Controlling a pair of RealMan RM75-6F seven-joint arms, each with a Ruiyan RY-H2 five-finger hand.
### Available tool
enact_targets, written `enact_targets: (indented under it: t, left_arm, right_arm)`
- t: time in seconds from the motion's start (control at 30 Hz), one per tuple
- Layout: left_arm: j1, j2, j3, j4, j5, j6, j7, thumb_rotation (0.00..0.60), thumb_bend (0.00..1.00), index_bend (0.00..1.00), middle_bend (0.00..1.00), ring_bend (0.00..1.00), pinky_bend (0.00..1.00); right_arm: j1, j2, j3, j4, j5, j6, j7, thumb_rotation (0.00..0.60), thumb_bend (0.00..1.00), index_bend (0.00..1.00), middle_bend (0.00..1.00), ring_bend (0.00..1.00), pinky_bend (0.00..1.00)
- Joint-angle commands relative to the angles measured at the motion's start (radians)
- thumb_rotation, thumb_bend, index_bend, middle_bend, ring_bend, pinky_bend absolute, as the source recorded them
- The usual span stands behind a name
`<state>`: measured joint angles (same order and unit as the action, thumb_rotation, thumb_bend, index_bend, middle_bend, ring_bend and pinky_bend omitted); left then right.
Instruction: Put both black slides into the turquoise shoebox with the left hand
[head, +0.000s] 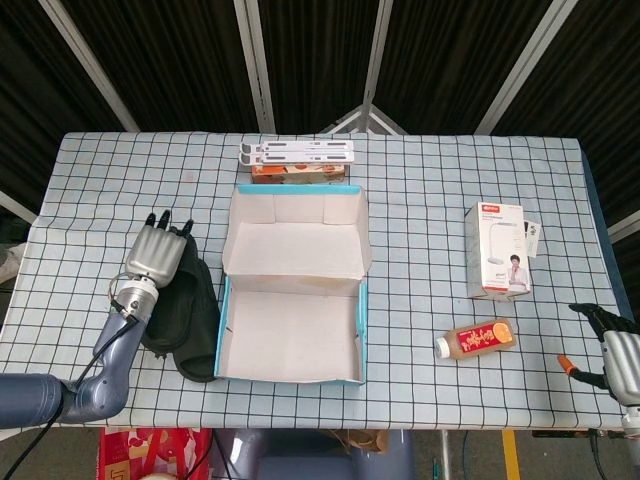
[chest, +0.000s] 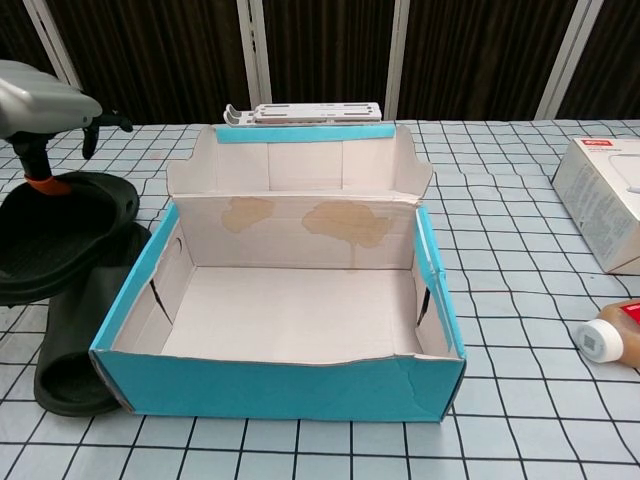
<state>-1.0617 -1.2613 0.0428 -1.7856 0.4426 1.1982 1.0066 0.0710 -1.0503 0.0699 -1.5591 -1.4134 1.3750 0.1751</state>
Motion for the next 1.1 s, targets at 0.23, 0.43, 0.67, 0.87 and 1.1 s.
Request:
enact_targets:
  t: [0.23,0.43,0.67,0.87,1.1]
  left_arm:
    - [0.037,0.051,-0.011,-0.044,0.221,0.131,0.003,0.6,0.49,0.24,0.53,0.14,0.13]
    - [0.075,0.09,-0.023,-0.066,0.323,0.203,0.005,0.6,0.51,0.33,0.64,0.2,0.16]
    - [0.069,0.134,-0.067,-0.103,0.437,0.268,0.071,0.6,0.51,0.32,0.63,0.21,0.17]
    - [0.012,0.164,-0.12,-0.175,0.619,0.293,0.171,0.6,0.51,0.36,0.64,0.21,0.17]
    - [-0.102,0.132,-0.142,-0.196,0.875,0.155,0.256,0.6,0.51,0.35,0.63,0.21,0.17]
  right_arm:
    - [0.001,0.005,-0.003,-0.002,-0.001,-0.007,0.012,0.6,0.23,0.26,0.25,0.26,0.27]
    - [-0.004,0.007,-0.003,-0.003,-0.003,0.002,0.017,0.6,0.23,0.26,0.25,0.26,0.27]
    - [-0.005,0.009,-0.002,-0.006,-0.001,0.003,0.02,0.6,0.23,0.26,0.25,0.26,0.27]
    - [-0.008,0.013,-0.003,-0.008,0.0,0.004,0.024,0.6,0.23,0.26,0.25,0.26,0.27]
    - [-0.011,0.016,-0.001,-0.007,0.002,0.008,0.037,0.6,0.23,0.26,0.25,0.26,0.27]
